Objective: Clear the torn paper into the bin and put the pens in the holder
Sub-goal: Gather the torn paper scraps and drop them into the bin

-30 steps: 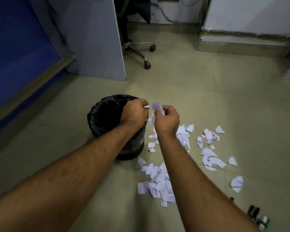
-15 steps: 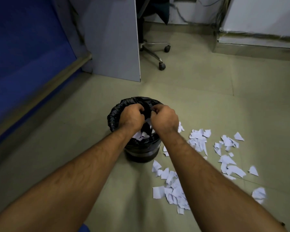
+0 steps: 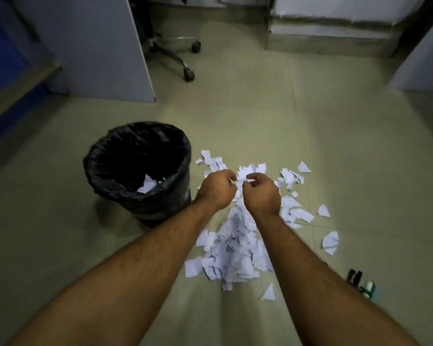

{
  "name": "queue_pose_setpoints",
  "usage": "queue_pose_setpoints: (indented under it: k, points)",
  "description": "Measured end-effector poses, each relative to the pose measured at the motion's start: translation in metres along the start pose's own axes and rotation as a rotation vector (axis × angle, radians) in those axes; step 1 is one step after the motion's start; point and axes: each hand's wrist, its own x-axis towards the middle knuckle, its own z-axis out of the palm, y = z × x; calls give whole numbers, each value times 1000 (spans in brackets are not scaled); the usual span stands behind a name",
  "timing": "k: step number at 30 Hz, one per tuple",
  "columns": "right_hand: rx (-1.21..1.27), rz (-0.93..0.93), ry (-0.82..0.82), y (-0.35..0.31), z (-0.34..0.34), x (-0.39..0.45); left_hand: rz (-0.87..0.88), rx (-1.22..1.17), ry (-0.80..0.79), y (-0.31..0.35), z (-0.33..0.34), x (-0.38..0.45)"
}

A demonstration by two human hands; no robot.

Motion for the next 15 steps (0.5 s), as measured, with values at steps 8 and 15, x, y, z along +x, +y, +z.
queue_pose_setpoints:
  k: [8,15]
  points:
    - [-356,-100,-259,127,23,10,-11,402,-362,-47,122,-6]
    - [-663,-317,-422,151,48,22,-141,561,-385,-62,148,-5]
